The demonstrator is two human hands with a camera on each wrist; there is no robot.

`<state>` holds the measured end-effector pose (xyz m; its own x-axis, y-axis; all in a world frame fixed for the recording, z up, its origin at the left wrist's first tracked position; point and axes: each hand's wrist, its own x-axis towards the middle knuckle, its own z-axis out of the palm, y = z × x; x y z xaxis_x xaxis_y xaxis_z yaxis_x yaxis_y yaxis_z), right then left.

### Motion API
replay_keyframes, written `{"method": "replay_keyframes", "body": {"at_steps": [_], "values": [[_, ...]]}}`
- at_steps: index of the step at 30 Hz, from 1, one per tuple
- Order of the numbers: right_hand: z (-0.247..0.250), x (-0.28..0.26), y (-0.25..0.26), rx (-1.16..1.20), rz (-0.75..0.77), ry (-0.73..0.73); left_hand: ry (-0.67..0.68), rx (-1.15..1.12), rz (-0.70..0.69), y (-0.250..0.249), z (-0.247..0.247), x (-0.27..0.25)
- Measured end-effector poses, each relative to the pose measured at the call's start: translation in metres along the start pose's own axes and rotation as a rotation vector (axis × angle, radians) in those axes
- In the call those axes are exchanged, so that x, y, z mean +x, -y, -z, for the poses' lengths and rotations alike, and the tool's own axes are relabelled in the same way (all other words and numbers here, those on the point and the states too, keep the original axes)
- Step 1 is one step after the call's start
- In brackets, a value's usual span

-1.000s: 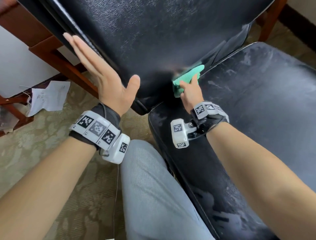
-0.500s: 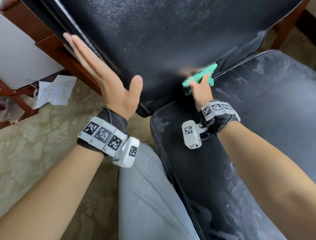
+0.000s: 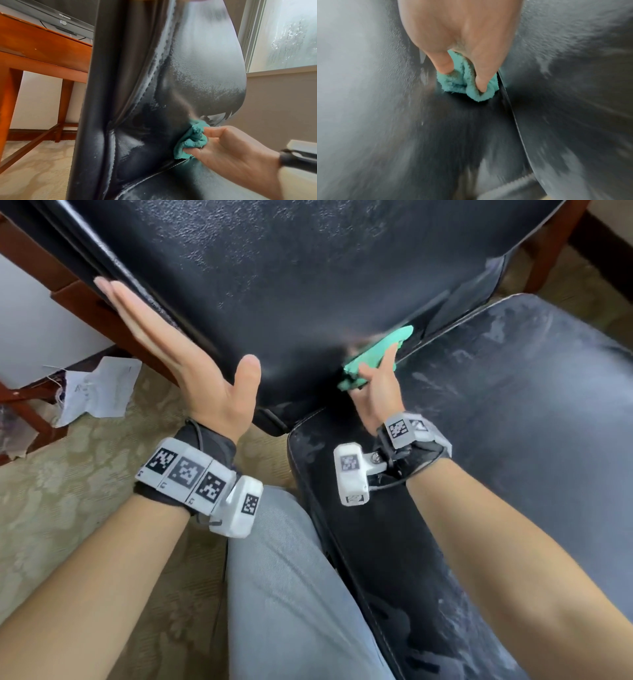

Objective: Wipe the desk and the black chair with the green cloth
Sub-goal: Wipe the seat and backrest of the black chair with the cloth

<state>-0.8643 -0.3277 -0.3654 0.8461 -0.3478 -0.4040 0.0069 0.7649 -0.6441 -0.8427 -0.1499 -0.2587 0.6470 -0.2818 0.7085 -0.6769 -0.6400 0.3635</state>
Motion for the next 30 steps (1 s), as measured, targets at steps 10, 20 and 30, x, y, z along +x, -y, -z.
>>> {"method": "replay_keyframes", "body": {"at_steps": [10, 20, 30], "values": [[0.016, 0.017, 0.056, -0.141, 0.193, -0.190, -0.017, 0.016, 0.054, -0.004, -0.005, 0.002], [-0.030, -0.038, 0.021, 0.068, 0.149, 0.023, -0.016, 0.029, 0.050, -0.002, -0.004, 0.003], [-0.031, -0.048, 0.011, -0.064, 0.076, 0.048, 0.042, 0.053, 0.040, -0.016, 0.007, 0.007]]}}
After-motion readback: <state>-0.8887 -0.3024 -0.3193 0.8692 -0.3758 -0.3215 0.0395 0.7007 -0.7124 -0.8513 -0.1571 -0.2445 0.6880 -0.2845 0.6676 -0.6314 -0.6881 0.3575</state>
